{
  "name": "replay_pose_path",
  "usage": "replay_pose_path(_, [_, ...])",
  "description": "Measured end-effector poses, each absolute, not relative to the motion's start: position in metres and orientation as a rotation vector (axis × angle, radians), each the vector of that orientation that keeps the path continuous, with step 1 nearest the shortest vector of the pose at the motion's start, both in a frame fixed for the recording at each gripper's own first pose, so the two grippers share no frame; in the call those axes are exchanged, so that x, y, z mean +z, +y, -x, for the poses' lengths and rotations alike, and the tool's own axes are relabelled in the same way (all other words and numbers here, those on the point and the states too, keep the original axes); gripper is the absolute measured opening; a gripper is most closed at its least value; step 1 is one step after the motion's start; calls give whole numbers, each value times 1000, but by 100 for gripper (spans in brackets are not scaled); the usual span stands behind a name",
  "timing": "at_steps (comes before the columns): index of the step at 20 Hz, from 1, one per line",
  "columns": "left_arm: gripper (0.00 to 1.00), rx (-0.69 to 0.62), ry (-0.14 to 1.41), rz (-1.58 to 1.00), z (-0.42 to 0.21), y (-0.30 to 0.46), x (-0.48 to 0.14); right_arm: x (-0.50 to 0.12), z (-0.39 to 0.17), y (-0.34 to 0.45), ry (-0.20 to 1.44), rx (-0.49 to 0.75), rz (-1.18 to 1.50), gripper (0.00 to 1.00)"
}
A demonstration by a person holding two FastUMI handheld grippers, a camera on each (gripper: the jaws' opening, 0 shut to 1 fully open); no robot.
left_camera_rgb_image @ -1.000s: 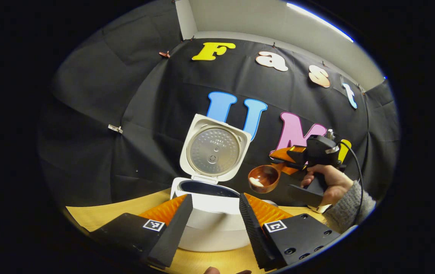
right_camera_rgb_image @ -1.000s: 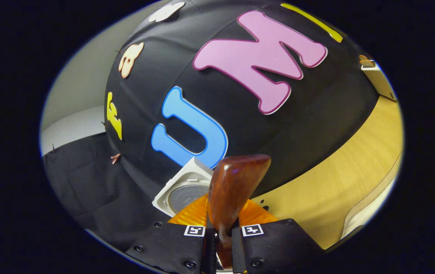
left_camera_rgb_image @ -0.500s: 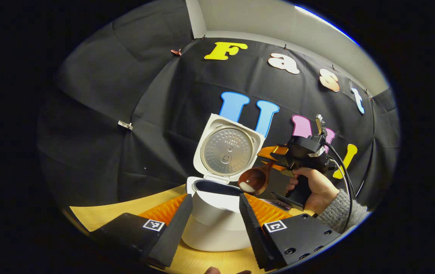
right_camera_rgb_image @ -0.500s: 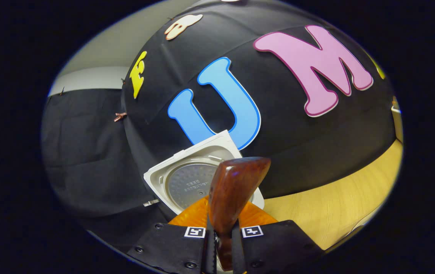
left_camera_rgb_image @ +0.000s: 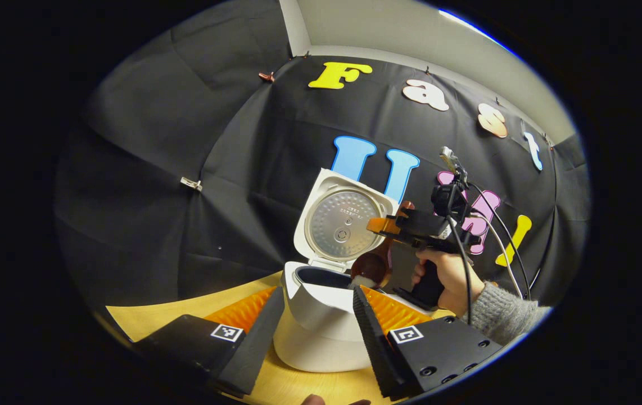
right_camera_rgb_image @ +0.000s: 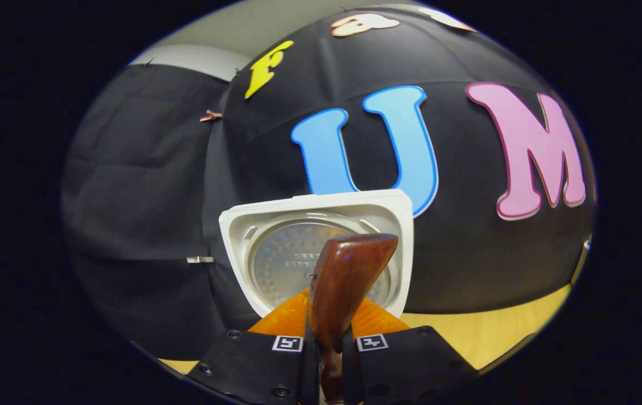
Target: Close the left gripper, press the button to open the rice cooker; take a wooden spoon from the chopstick holder with the right hand, scoop a spoonful of rice and pour it into the rice cooker, then put the wooden spoon back into the chopstick holder.
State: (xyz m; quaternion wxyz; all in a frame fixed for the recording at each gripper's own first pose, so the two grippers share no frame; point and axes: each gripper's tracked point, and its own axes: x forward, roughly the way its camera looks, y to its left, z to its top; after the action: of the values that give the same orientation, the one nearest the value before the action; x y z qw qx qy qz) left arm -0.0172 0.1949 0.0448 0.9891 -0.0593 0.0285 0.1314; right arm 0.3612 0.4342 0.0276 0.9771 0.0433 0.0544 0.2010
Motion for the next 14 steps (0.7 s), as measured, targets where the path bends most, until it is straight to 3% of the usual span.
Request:
replay_pose_path(10, [80, 277, 62, 129, 18, 204, 44, 31, -352, 477, 15, 485, 259, 19])
replay_pose_path(14, [80, 276, 64, 133, 19, 205, 43, 28, -350, 486, 28, 493, 263, 19])
